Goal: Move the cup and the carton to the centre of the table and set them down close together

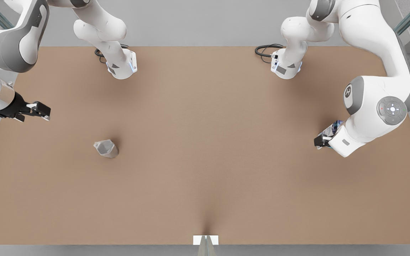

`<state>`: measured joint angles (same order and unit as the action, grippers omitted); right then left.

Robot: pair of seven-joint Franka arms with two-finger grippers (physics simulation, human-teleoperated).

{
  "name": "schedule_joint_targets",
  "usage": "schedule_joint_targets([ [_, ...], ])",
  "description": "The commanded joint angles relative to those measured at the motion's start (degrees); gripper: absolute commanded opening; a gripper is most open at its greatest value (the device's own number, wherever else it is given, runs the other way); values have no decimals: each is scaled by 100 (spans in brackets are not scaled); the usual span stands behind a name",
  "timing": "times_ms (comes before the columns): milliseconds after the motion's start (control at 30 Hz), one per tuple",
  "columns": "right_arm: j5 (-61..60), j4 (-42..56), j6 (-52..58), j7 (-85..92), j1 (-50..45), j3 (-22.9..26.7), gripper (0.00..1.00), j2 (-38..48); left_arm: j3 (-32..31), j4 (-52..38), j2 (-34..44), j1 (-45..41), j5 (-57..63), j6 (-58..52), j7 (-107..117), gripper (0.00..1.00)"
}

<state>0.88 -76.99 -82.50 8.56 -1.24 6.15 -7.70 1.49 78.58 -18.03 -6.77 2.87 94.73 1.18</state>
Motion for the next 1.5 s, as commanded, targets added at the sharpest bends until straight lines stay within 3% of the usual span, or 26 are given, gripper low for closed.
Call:
schedule_joint_targets([
  [0,26,0,-3,5,10,0,100,-21,0,9,-7,0,21,-7,5,100],
  [133,9,-16,-64,31,-183,-18,100,-548,18,61,-25,0,21,-60,14,100],
  [233,88,-834,-802,75,-622,-18,100,-505,44,61,-69,8,21,-60,172,100],
  [533,26,-3629,-3132,1279,-693,-71,100,102,35,79,-157,8,21,-104,172,100],
  [833,44,-5291,-5531,1508,-702,-281,100,-3,44,70,-289,9,21,-95,172,100],
  [1400,44,-5801,-7184,1517,-799,-281,100,-917,44,70,-359,17,12,-86,163,100],
  [1433,44,-5801,-7254,1517,-790,-281,85,-961,44,70,-359,17,12,-95,163,100],
  [1467,44,-5801,-7254,1517,-790,-281,58,-953,44,70,-359,17,12,-86,163,100],
])
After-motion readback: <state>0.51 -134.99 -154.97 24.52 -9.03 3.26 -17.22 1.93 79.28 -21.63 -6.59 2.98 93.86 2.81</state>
